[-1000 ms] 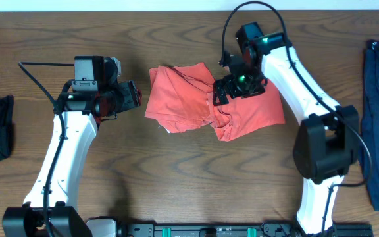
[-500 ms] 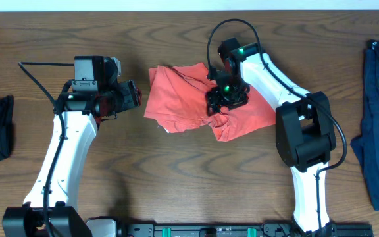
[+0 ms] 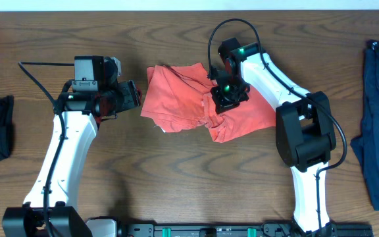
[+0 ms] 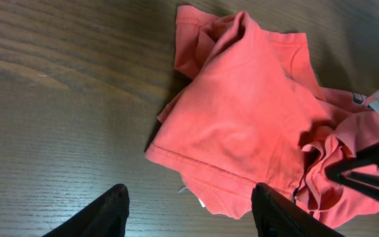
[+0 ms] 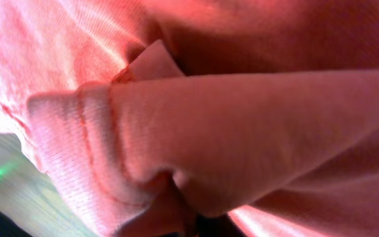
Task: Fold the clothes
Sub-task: 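Lower the right end onto the left half and press it flat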
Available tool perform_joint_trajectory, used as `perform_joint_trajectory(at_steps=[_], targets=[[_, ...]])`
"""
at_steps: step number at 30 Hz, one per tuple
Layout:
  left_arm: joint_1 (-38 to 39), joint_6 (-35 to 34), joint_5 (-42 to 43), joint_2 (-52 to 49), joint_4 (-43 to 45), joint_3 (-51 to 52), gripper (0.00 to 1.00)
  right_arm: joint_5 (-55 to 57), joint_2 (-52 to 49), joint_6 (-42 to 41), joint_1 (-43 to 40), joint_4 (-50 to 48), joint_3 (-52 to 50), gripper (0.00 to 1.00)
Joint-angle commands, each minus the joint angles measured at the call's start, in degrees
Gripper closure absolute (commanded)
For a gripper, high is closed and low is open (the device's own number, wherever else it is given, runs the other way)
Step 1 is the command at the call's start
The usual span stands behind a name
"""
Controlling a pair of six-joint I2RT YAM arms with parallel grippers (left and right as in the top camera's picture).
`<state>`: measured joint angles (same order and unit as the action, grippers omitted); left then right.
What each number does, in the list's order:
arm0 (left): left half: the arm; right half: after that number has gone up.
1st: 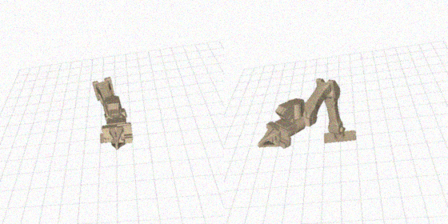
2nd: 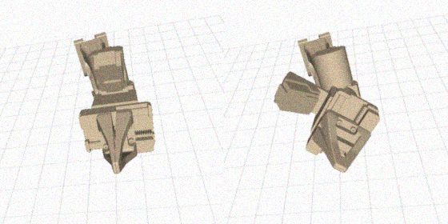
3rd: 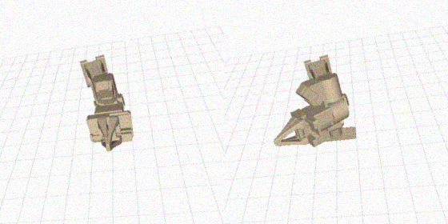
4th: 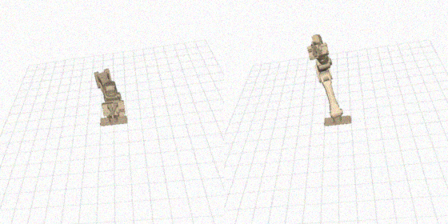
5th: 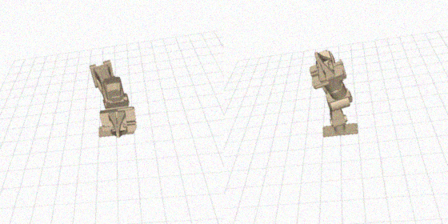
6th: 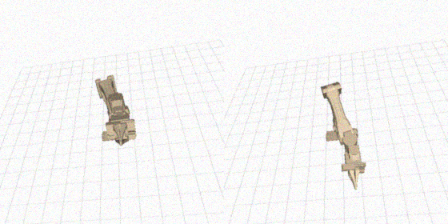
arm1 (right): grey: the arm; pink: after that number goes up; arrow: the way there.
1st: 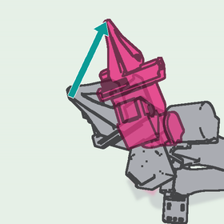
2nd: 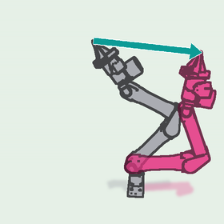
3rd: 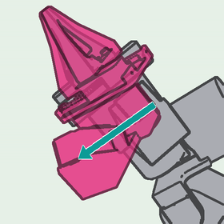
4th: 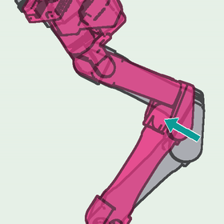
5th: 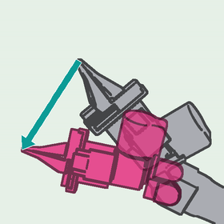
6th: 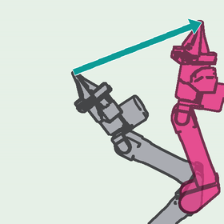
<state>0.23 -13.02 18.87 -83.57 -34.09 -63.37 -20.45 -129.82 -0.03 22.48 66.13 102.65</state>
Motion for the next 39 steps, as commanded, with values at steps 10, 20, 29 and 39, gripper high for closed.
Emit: perform_joint_trajectory(at_steps=[10,20,29,39], targets=[[0.02,0.98,-0.55,-0.44,0.07,-0.98,0.38,-0.92,-0.15,-1.25,0.81,-0.17,0.68,0.23],[0.02,0.98,-0.55,-0.44,0.04,-0.98,0.38,0.7,-0.17,-5.79,0.85,-1.66,0.68,0.4],[0.02,0.98,-0.55,-0.44,-0.02,-0.98,0.38,4.0,-0.48,-10.73,0.85,-3.26,0.63,0.58],[0.02,0.98,-0.55,-0.44,-0.57,-0.98,0.38,4.11,-0.5,-14.53,0.83,-6.16,0.61,0.99]])
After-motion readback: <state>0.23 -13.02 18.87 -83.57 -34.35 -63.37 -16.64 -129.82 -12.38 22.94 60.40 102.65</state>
